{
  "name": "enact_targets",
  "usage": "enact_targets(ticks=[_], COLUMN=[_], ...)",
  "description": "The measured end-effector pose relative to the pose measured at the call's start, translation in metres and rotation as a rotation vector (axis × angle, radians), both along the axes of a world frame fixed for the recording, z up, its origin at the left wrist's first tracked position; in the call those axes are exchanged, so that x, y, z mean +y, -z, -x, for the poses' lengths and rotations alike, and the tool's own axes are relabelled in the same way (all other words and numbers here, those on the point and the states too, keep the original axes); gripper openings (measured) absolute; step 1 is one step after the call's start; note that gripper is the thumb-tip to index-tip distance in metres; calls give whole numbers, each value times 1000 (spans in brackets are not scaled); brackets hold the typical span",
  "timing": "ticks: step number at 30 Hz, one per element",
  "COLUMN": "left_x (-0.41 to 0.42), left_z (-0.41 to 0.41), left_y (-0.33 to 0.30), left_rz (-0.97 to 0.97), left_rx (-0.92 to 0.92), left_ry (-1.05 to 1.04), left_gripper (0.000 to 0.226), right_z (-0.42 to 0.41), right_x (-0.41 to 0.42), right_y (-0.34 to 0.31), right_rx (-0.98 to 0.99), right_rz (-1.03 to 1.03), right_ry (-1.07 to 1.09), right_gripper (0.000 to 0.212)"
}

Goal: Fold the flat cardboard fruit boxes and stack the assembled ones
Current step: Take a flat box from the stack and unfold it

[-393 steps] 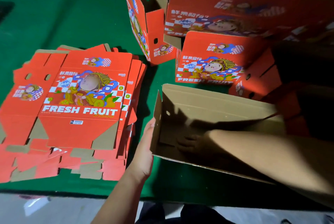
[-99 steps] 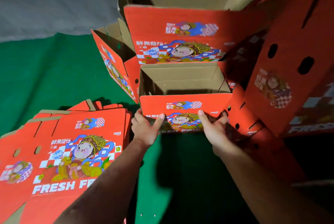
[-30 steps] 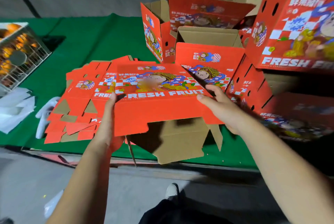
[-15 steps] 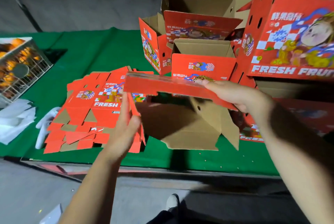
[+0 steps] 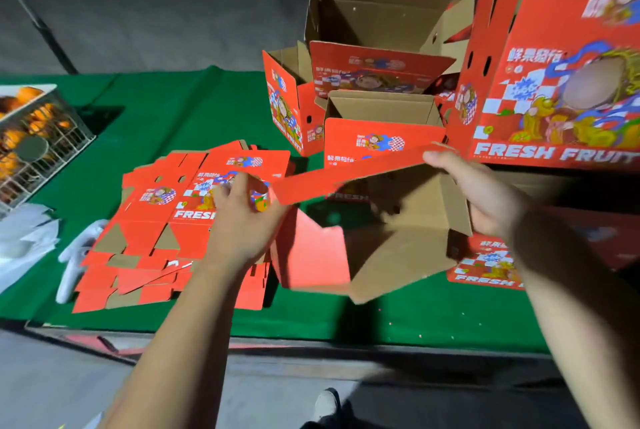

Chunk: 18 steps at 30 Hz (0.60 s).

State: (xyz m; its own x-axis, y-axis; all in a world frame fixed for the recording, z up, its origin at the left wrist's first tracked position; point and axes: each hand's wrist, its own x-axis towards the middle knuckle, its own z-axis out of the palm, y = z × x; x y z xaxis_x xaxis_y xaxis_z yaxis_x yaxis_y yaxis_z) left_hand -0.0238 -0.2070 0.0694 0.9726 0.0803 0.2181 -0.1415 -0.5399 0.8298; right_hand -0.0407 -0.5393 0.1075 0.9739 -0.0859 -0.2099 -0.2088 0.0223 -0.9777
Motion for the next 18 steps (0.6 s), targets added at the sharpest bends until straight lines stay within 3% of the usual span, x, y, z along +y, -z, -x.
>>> enact_targets(ticks=[3,4,6,8,9,11,14,18], left_x=[-9,-12,-24,-36,-40,-48,-61,-82], left_z=[-13,-16,-19,-16,-15,-15,-15,-12], left_y=[-3,-2,4,14,19,26,28,30], left_rz=[-64,-101,-151,94,215,363,424,368], left_rx=[-125,-98,-45,47,65,26,-41,-179], left_ry=[266,345,399,410,398,317,19,-321], left_gripper=[55,53,33,28,31,32,30,43], right_z=[-13,-18,-30,-35,-38,-36,-20,22], right_x=[4,8,10,8,8,10,14,55], right_y=[-18,-22,-24,-22,-21,-20,-19,9], right_rx=[61,97,185,219,221,210,40,-299], right_rz=[141,146,148,127,117,137,286,219], right_ry=[-2,26,74,18,-18,-100,-109,204], right_gripper=[51,61,108,141,148,130,54,38])
